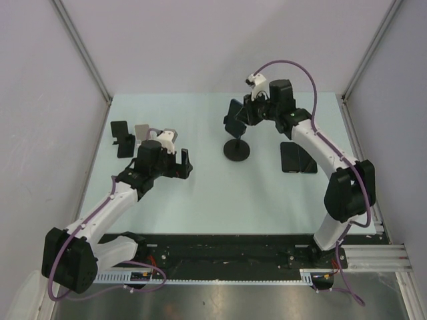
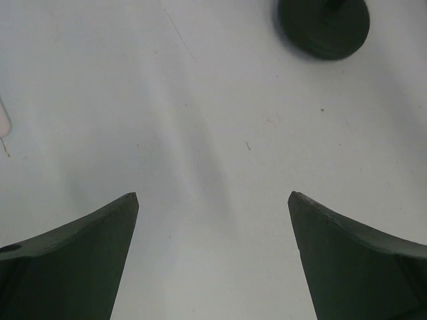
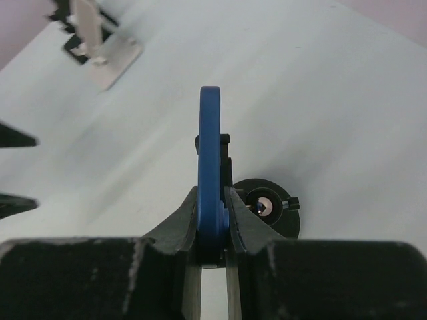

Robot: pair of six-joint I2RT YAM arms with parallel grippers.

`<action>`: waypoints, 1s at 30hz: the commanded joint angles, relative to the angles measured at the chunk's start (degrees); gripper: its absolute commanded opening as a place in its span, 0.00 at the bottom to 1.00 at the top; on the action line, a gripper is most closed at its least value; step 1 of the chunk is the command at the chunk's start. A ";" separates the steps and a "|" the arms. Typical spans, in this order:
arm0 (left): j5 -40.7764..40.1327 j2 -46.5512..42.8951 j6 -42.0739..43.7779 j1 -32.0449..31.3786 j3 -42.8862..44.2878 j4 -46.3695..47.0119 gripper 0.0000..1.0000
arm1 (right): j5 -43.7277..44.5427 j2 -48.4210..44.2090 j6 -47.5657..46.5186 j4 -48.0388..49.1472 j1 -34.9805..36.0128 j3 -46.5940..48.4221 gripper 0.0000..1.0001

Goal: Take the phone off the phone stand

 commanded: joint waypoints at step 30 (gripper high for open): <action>14.74 -3.86 2.31 -4.98 1.57 12.16 0.81 | 3.85 -20.84 0.13 7.81 20.94 -21.84 0.28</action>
